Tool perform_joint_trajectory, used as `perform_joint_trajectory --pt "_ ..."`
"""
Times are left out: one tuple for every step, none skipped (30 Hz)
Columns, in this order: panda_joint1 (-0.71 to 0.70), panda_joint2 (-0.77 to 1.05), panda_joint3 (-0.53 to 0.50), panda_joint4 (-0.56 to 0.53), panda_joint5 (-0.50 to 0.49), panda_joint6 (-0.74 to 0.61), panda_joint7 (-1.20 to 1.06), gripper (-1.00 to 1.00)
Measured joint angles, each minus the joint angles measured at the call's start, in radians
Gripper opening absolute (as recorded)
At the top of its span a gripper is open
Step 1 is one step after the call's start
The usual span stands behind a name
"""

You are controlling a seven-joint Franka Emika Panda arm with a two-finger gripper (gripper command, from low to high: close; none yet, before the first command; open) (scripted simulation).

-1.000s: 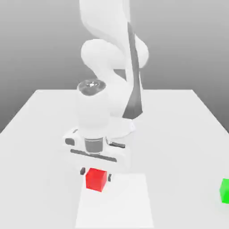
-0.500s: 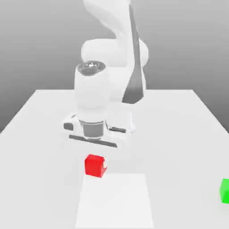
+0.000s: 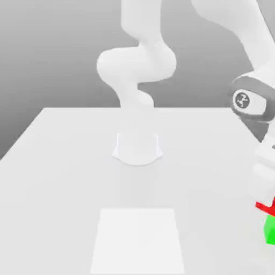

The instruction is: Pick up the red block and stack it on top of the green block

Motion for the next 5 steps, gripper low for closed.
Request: perform_joint_trajectory --pt "0.016 0.036 -0.014 0.006 -0.022 0.029 0.014 -1.0" --pt "0.027 0.064 -0.026 0.009 -0.04 0.052 0.026 1.0" --pt "0.027 0.064 -0.026 0.009 -0.04 0.052 0.026 1.0" --pt "0.027 0.064 -0.026 0.009 -0.04 0.052 0.026 1.0" --pt "0.027 0.064 -0.026 0.009 -0.04 0.052 0.026 1.0"
